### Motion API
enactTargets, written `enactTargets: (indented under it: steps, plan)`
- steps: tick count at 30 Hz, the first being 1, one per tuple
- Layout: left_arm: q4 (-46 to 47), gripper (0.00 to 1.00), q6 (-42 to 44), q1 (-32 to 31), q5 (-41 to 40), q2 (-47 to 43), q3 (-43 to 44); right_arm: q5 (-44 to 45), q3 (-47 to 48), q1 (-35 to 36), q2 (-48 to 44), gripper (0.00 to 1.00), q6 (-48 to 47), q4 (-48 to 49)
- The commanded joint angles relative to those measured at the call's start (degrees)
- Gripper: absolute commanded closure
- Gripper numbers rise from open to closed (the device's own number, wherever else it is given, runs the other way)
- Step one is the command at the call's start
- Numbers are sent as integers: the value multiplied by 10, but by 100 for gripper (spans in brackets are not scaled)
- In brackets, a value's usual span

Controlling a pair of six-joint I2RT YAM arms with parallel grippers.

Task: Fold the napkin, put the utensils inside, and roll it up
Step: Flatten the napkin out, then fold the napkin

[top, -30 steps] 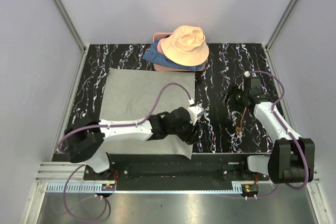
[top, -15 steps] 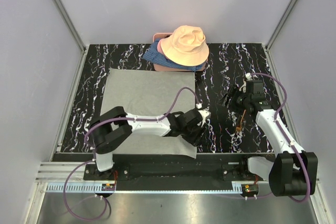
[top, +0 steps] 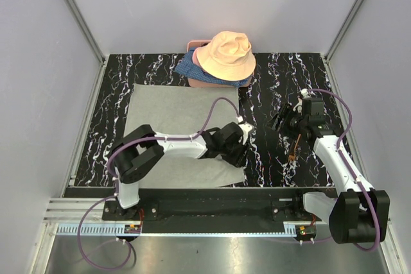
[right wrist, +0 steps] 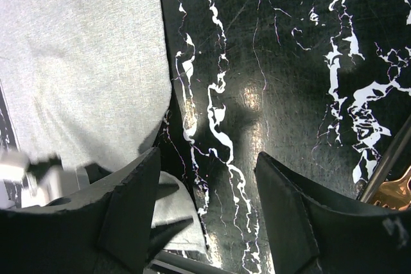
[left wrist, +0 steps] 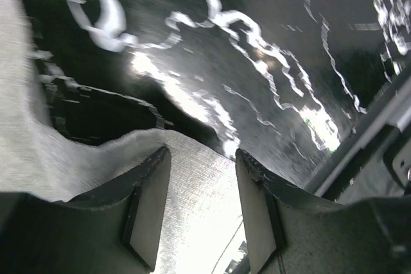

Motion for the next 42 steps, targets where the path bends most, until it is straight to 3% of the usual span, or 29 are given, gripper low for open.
enactTargets:
  steps: [1, 10, 23, 42]
  plan:
    - [10, 50, 44, -44, -11, -62, -13, -10, 24, -3, -17, 30, -4, -2]
    - [-43, 55, 12, -141, -123, -103, -43, -8, 25, -2, -30, 30, -6, -13]
    - [-47, 60, 12, -149, -135, -29, 11, -15, 14, -2, -68, 30, -2, -22]
    - [-63, 63, 14, -186, -180, -15, 32, -20, 17, -2, -60, 30, -4, -24]
